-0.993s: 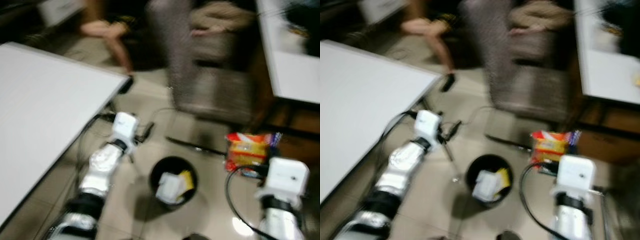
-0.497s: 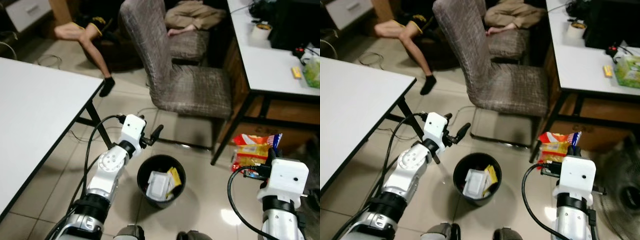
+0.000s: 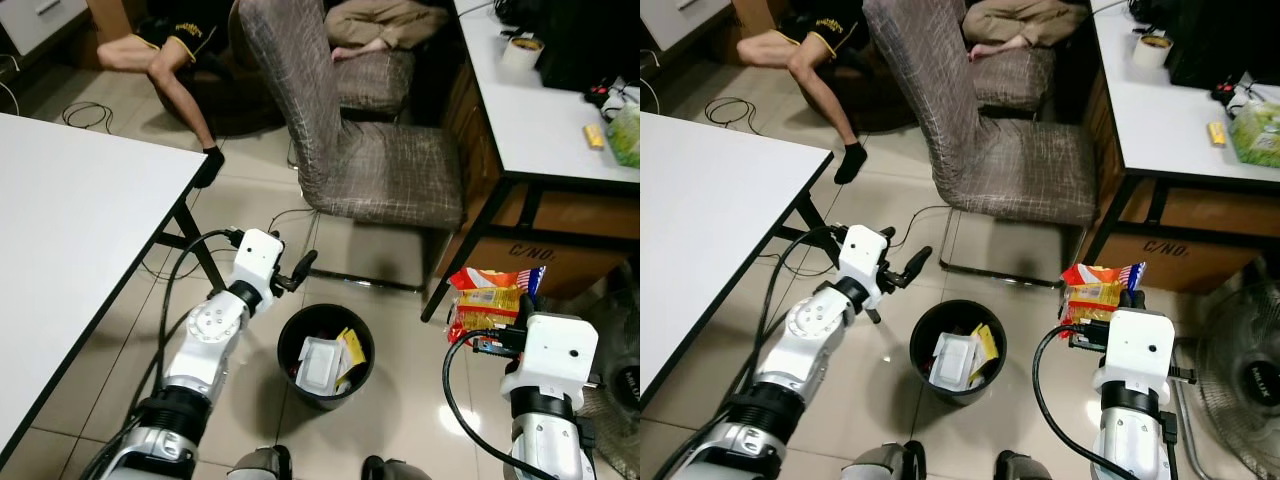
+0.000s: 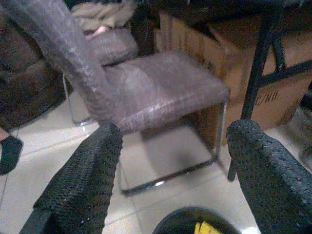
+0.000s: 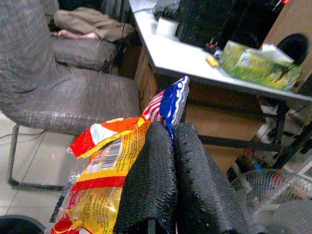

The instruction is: Picking trash to rubbish bin

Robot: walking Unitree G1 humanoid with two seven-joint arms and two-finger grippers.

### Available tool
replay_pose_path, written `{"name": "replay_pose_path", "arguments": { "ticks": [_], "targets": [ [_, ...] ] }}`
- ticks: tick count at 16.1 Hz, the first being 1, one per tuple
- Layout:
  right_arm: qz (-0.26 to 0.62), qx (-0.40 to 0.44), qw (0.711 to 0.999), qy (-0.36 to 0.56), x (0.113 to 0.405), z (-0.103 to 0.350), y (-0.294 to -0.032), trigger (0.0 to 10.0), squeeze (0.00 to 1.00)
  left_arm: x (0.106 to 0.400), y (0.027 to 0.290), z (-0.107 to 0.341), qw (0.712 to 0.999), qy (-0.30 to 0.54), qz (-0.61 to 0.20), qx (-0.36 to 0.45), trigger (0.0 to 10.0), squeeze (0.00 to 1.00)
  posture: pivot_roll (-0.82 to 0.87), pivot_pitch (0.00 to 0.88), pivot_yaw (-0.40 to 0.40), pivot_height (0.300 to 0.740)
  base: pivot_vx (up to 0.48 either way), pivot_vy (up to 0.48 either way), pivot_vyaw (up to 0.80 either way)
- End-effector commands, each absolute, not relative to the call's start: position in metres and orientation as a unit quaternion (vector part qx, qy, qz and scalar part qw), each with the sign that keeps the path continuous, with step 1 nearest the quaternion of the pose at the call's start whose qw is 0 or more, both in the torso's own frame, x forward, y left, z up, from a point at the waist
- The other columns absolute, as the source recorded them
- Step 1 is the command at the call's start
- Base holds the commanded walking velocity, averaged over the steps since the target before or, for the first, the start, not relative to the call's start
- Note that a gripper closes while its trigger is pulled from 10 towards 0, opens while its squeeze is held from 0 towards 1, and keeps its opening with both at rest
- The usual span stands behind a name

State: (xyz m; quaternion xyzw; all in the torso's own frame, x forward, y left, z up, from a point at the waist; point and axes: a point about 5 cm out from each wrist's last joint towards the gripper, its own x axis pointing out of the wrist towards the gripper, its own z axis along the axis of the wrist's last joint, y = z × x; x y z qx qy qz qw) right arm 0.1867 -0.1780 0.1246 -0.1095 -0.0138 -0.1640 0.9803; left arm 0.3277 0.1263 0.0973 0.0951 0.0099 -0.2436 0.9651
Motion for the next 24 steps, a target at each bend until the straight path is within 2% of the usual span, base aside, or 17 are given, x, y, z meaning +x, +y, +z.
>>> {"name": "replay_pose_path", "arguments": {
  "ticks": [1, 7, 12, 14, 16, 20, 24],
  "targets": [
    [-0.166, -0.110, 0.980, -0.010, 0.186, 0.122, -0.178, 10.0, 0.00, 0.325, 0.128, 0.094, 0.962, 0.021, -0.252, 0.105, 10.0, 0.00, 0.08, 0.213, 0.054, 0.740, 0.000, 0.000, 0.00],
    [-0.170, -0.084, 0.982, 0.011, 0.189, 0.107, -0.167, 10.0, 0.00, 0.316, 0.150, 0.084, 0.947, 0.054, -0.277, 0.152, 10.0, 0.00, 0.12, 0.308, 0.120, 0.740, 0.000, 0.000, 0.00],
    [-0.161, -0.056, 0.985, 0.039, 0.198, 0.092, -0.170, 10.0, 0.00, 0.306, 0.159, 0.070, 0.937, 0.078, -0.298, 0.166, 10.0, 0.00, 0.13, 0.323, 0.120, 0.740, 0.000, 0.000, 0.00],
    [-0.145, -0.063, 0.985, 0.067, 0.203, 0.074, -0.175, 10.0, 0.00, 0.300, 0.163, 0.061, 0.926, 0.097, -0.327, 0.164, 10.0, 0.00, 0.13, 0.319, 0.109, 0.740, 0.000, 0.000, 0.00],
    [-0.132, -0.066, 0.984, 0.096, 0.207, 0.058, -0.182, 10.0, 0.00, 0.292, 0.157, 0.061, 0.903, 0.105, -0.391, 0.144, 10.0, 0.00, 0.14, 0.320, 0.089, 0.740, 0.000, 0.000, 0.00],
    [-0.126, -0.089, 0.982, 0.107, 0.213, 0.048, -0.195, 10.0, 0.00, 0.283, 0.153, 0.070, 0.869, 0.095, -0.464, 0.141, 10.0, 0.00, 0.16, 0.331, 0.079, 0.740, 0.000, 0.000, 0.00],
    [-0.122, -0.095, 0.982, 0.106, 0.216, 0.045, -0.198, 10.0, 0.00, 0.273, 0.150, 0.069, 0.844, 0.098, -0.505, 0.151, 10.0, 0.00, 0.17, 0.332, 0.079, 0.740, 0.000, 0.000, 0.00]
  ]
}}
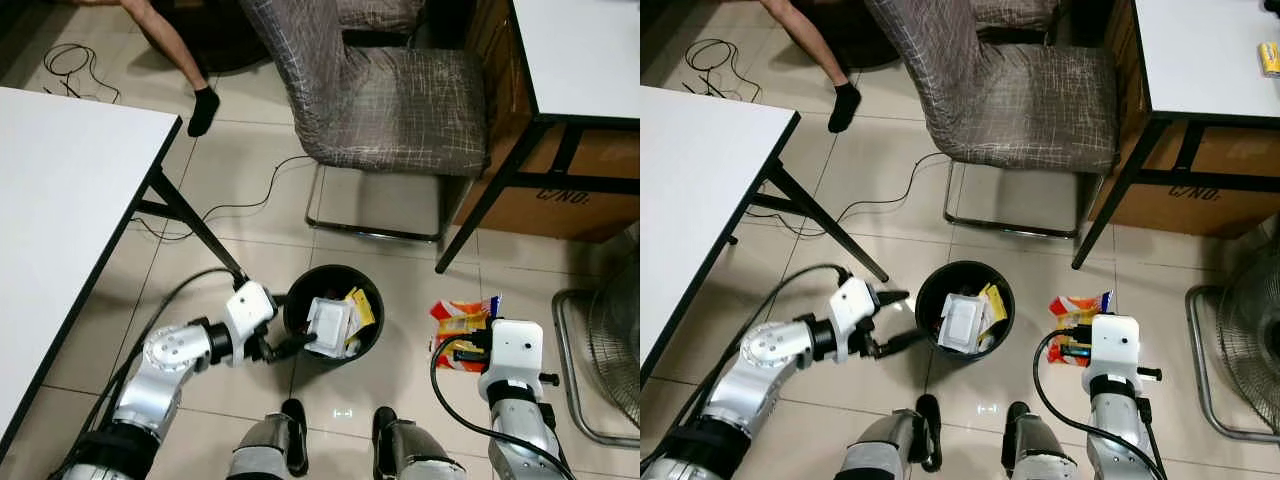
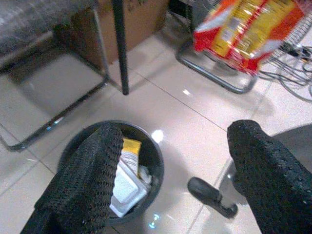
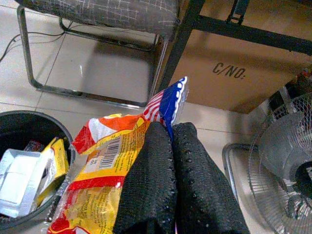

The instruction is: Picking trash to rubbish bin

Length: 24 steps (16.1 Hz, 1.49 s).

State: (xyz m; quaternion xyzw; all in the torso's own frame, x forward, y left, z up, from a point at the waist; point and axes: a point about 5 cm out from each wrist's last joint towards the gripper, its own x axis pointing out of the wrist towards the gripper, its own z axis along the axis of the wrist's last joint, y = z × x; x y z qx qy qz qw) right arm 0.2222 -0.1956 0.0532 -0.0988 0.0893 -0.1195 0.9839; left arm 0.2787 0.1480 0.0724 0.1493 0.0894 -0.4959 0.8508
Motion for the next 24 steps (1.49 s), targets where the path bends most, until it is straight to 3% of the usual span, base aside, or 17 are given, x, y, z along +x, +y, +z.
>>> {"name": "replay_pose_path", "arguments": {
  "ticks": [1, 4, 12, 24],
  "targets": [
    [-0.122, -0.095, 0.982, 0.107, 0.217, 0.045, -0.198, 10.0, 0.00, 0.272, 0.150, 0.068, 0.843, 0.098, -0.507, 0.153, 10.0, 0.00, 0.17, 0.334, 0.081, 0.740, 0.000, 0.000, 0.00],
    [-0.112, -0.102, 0.982, 0.114, 0.227, 0.036, -0.202, 10.0, 0.00, 0.267, 0.151, 0.068, 0.833, 0.093, -0.510, 0.191, 10.0, 0.00, 0.18, 0.349, 0.088, 0.740, 0.000, 0.000, 0.00],
    [-0.103, -0.117, 0.983, 0.100, 0.258, 0.038, -0.211, 10.0, 0.00, 0.263, 0.159, 0.072, 0.842, 0.090, -0.489, 0.210, 10.0, 0.00, 0.23, 0.359, 0.088, 0.740, 0.000, 0.000, 0.00],
    [0.020, -0.117, 0.985, 0.121, 0.299, 0.028, -0.183, 10.0, 0.00, 0.247, 0.187, 0.074, 0.834, 0.115, -0.483, 0.240, 10.0, 0.00, 0.33, 0.427, 0.104, 0.740, 0.000, 0.000, 0.00]
  ]
}}
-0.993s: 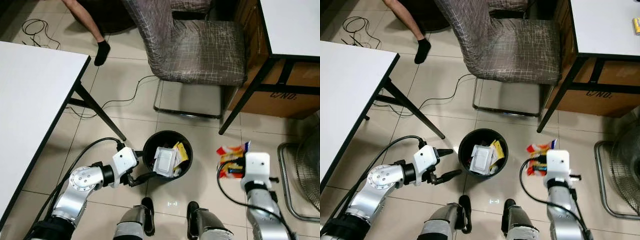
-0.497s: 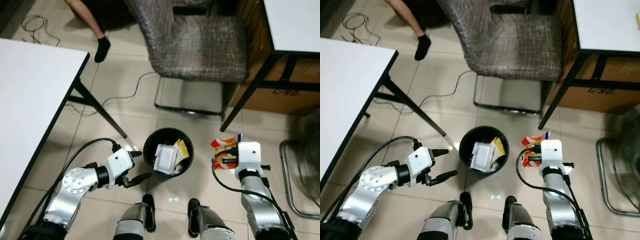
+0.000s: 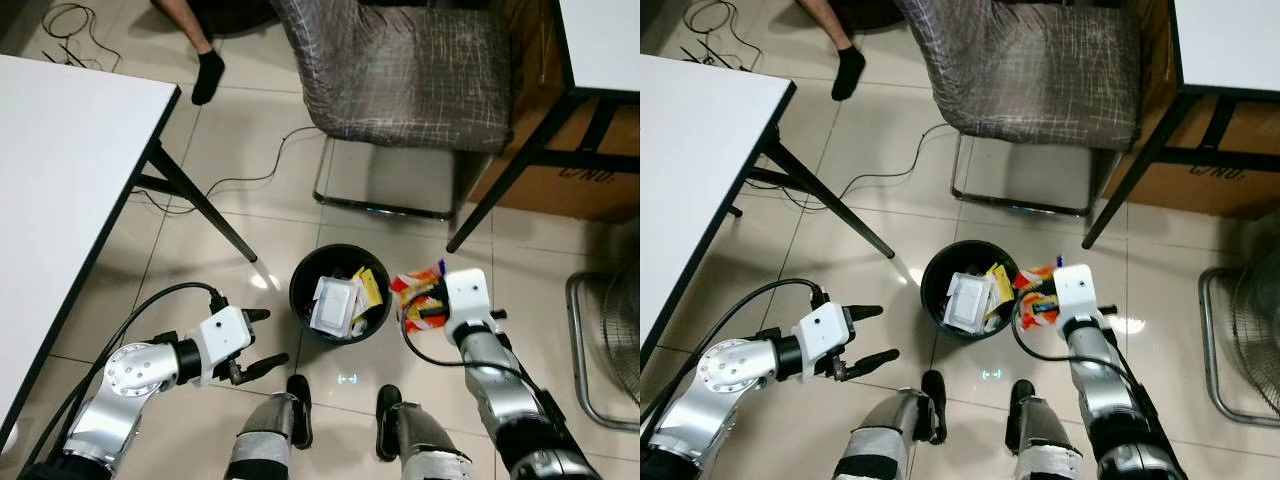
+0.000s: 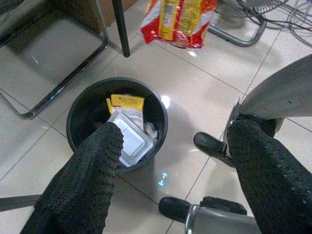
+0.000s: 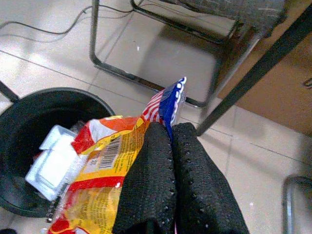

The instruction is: Picking trash to rubbish bin

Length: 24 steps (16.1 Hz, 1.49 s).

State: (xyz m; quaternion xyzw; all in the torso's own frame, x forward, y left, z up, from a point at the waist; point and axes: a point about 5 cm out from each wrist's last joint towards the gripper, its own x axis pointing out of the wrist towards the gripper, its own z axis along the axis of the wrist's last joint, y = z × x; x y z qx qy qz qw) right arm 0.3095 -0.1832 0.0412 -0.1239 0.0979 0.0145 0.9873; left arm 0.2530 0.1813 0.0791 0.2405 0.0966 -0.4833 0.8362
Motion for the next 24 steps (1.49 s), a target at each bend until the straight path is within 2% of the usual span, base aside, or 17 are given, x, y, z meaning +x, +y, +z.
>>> {"name": "replay_pose_path", "arguments": {
  "ticks": [1, 3, 4, 7, 10, 14, 16, 20, 24],
  "targets": [
    [0.020, -0.102, 0.987, 0.124, 0.301, 0.027, -0.182, 10.0, 0.00, 0.246, 0.189, 0.074, 0.834, 0.117, -0.482, 0.242, 10.0, 0.00, 0.34, 0.431, 0.106, 0.740, 0.000, 0.000, 0.00],
    [0.021, -0.073, 0.989, 0.130, 0.304, 0.027, -0.181, 10.0, 0.00, 0.246, 0.191, 0.074, 0.833, 0.119, -0.482, 0.243, 10.0, 0.00, 0.34, 0.434, 0.109, 0.740, 0.000, 0.000, 0.00],
    [0.028, -0.032, 0.990, 0.133, 0.311, 0.030, -0.179, 10.0, 0.00, 0.245, 0.191, 0.073, 0.832, 0.121, -0.483, 0.243, 10.0, 0.00, 0.34, 0.434, 0.111, 0.740, 0.000, 0.000, 0.00],
    [0.035, -0.001, 0.992, 0.121, 0.327, 0.044, -0.171, 10.0, 0.00, 0.245, 0.189, 0.072, 0.830, 0.122, -0.486, 0.243, 10.0, 0.00, 0.35, 0.434, 0.112, 0.740, 0.000, 0.000, 0.00],
    [0.086, -0.004, 0.992, 0.094, 0.348, 0.067, -0.139, 10.0, 0.00, 0.245, 0.190, 0.072, 0.830, 0.123, -0.486, 0.245, 10.0, 0.00, 0.35, 0.435, 0.115, 0.740, 0.000, 0.000, 0.00],
    [0.124, 0.029, 0.987, 0.095, 0.347, 0.066, -0.114, 10.0, 0.00, 0.240, 0.191, 0.072, 0.830, 0.124, -0.486, 0.244, 10.0, 0.00, 0.37, 0.442, 0.109, 0.740, 0.000, 0.000, 0.00],
    [0.135, 0.021, 0.984, 0.112, 0.341, 0.057, -0.106, 10.0, 0.00, 0.238, 0.191, 0.072, 0.829, 0.125, -0.487, 0.244, 10.0, 0.00, 0.37, 0.447, 0.109, 0.740, 0.000, 0.000, 0.00],
    [0.123, 0.018, 0.983, 0.135, 0.333, 0.045, -0.106, 10.0, 0.00, 0.238, 0.191, 0.072, 0.828, 0.126, -0.488, 0.244, 10.0, 0.00, 0.37, 0.450, 0.111, 0.740, 0.000, 0.000, 0.00],
    [0.074, -0.008, 0.985, 0.159, 0.322, 0.029, -0.129, 10.0, 0.00, 0.236, 0.192, 0.073, 0.828, 0.128, -0.488, 0.246, 10.0, 0.00, 0.38, 0.454, 0.115, 0.740, 0.000, 0.000, 0.00]
  ]
}}
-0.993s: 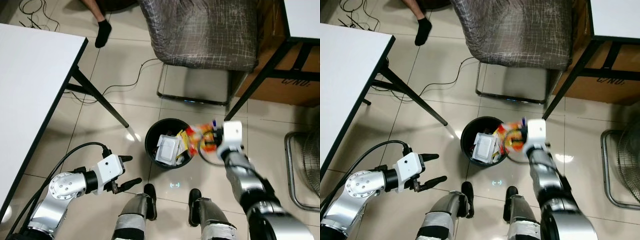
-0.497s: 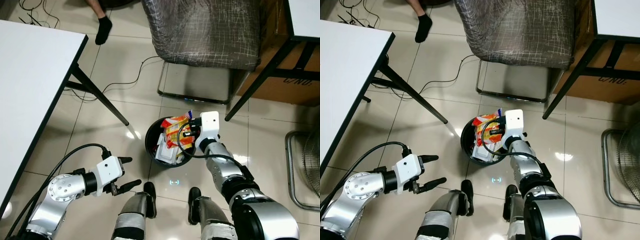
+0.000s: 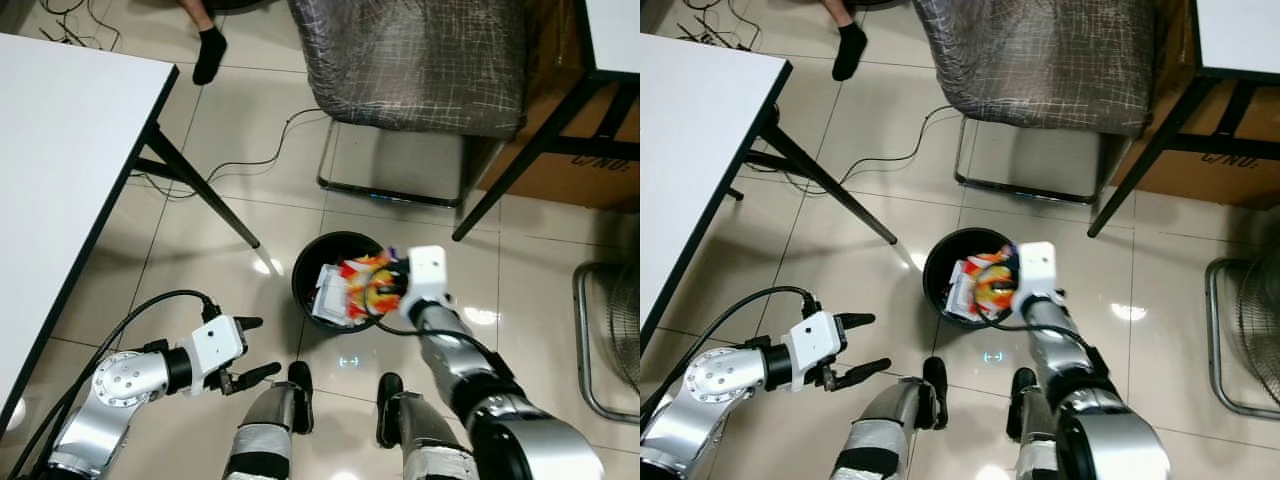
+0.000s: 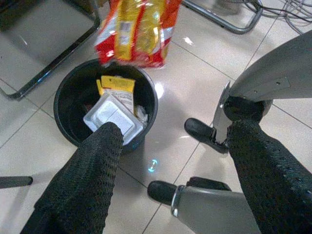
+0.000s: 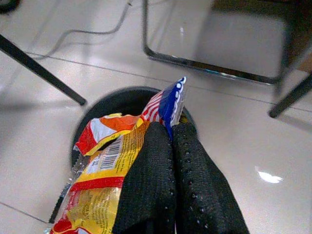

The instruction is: Picking trash to rubbish bin

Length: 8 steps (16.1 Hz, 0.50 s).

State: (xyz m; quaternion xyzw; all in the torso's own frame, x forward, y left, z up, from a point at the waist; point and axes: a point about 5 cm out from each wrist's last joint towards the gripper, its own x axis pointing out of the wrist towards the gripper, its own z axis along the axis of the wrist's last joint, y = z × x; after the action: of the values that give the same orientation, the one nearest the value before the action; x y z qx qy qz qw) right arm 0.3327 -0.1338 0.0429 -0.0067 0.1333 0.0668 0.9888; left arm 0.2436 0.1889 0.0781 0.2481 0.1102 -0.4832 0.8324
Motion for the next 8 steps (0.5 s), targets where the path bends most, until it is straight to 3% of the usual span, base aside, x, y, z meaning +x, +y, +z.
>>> {"name": "replay_pose_path", "arguments": {
  "ticks": [1, 4, 5, 7, 8],
  "targets": [
    [0.068, -0.016, 0.985, 0.160, 0.321, 0.028, -0.132, 10.0, 0.00, 0.236, 0.193, 0.073, 0.828, 0.128, -0.488, 0.246, 10.0, 0.00, 0.38, 0.457, 0.116, 0.740, 0.000, 0.000, 0.00],
    [0.050, -0.022, 0.985, 0.164, 0.317, 0.023, -0.146, 10.0, 0.00, 0.235, 0.195, 0.072, 0.827, 0.131, -0.488, 0.247, 10.0, 0.00, 0.38, 0.461, 0.117, 0.740, 0.000, 0.000, 0.00],
    [0.047, -0.027, 0.985, 0.163, 0.316, 0.023, -0.148, 10.0, 0.62, 0.234, 0.195, 0.071, 0.826, 0.132, -0.488, 0.247, 10.0, 0.00, 0.38, 0.462, 0.119, 0.740, 0.000, 0.000, 0.00],
    [0.043, -0.032, 0.986, 0.157, 0.317, 0.025, -0.150, 10.0, 1.00, 0.234, 0.195, 0.071, 0.826, 0.133, -0.489, 0.248, 10.0, 0.00, 0.38, 0.463, 0.120, 0.740, 0.000, 0.000, 0.00],
    [0.042, -0.032, 0.987, 0.152, 0.319, 0.027, -0.150, 10.0, 1.00, 0.234, 0.196, 0.072, 0.825, 0.133, -0.490, 0.248, 10.0, 0.00, 0.38, 0.462, 0.122, 0.740, 0.000, 0.000, 0.00]
  ]
}}
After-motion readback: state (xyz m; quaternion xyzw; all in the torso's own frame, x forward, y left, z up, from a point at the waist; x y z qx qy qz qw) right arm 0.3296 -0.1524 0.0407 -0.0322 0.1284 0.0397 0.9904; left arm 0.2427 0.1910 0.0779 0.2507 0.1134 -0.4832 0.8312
